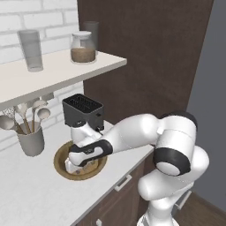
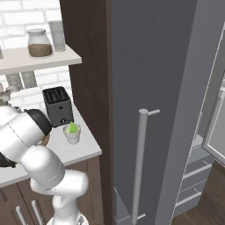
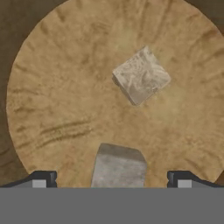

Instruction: Grab a lemon wedge from the fridge and one ice cube from the ice bowl, and put them in the glass of lemonade.

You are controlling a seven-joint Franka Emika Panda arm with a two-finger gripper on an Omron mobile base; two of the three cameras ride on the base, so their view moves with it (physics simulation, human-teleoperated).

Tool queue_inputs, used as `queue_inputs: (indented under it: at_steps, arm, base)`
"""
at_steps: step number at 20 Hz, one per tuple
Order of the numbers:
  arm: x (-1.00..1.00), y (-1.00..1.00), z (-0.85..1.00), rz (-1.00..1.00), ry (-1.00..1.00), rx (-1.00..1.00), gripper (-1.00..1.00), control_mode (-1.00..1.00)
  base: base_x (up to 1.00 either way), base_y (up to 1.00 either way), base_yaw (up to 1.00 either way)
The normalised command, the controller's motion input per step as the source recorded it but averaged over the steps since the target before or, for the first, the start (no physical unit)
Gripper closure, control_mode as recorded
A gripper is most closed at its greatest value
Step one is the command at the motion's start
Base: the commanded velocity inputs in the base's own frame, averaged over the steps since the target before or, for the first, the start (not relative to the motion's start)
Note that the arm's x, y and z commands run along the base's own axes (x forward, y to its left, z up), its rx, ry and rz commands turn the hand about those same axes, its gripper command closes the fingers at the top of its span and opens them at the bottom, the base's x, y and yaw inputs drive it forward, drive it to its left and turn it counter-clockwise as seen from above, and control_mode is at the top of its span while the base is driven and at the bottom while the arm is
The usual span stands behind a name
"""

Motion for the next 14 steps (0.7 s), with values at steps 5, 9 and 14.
queue_inputs:
  at_steps: [5,9,14]
  arm:
    - [-0.04,0.0,0.0,0.0,-0.06,0.0,-1.0,-1.0]
    - [0.0,0.0,0.0,0.0,-0.05,0.0,-1.0,-1.0]
    - [0.0,0.0,-0.24,0.0,-0.04,0.0,-1.0,-1.0]
  base:
    - [0.0,0.0,0.0]
    - [0.0,0.0,0.0]
    - [0.0,0.0,0.0]
